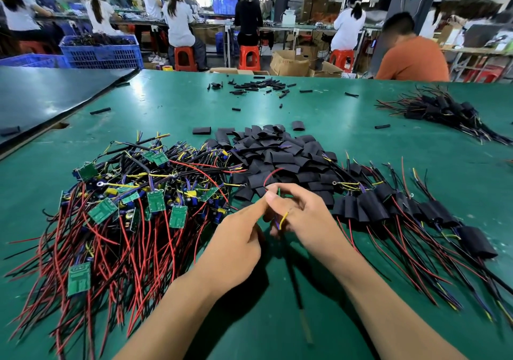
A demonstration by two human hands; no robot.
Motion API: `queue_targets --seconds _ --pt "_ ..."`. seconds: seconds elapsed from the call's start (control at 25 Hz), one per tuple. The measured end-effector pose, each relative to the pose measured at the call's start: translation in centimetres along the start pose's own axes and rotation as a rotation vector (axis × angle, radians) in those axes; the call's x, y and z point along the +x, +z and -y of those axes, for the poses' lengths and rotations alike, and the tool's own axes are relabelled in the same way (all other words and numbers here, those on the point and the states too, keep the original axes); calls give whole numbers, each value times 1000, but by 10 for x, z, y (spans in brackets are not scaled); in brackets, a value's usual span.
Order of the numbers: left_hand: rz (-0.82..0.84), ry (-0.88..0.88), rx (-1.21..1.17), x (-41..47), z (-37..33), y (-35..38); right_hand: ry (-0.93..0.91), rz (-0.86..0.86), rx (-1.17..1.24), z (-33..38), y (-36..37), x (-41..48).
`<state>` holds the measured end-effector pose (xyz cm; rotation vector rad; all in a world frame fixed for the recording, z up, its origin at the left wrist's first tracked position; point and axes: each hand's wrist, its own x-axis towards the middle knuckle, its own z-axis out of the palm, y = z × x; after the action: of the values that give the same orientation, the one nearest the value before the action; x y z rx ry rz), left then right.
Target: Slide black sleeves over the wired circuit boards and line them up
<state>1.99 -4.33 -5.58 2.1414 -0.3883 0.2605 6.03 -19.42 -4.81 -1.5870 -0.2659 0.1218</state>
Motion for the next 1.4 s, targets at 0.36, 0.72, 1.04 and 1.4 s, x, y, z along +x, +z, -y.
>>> queue_targets --seconds 0.36,0.72,1.04,1.4 --pt "-214 -436 -821 11 -6 -5 -148 -22 -375 0 5 -8" --pt "-336 -585 -908 14 -6 -5 -196 -223 -653 -19 -5 5" --pt "-281 -589 -823 13 -1 -3 -7 -186 -1098 -33 -8 28" --pt "-231 -358 -362 8 -3 2 71 -144 -435 -2 -16 3"
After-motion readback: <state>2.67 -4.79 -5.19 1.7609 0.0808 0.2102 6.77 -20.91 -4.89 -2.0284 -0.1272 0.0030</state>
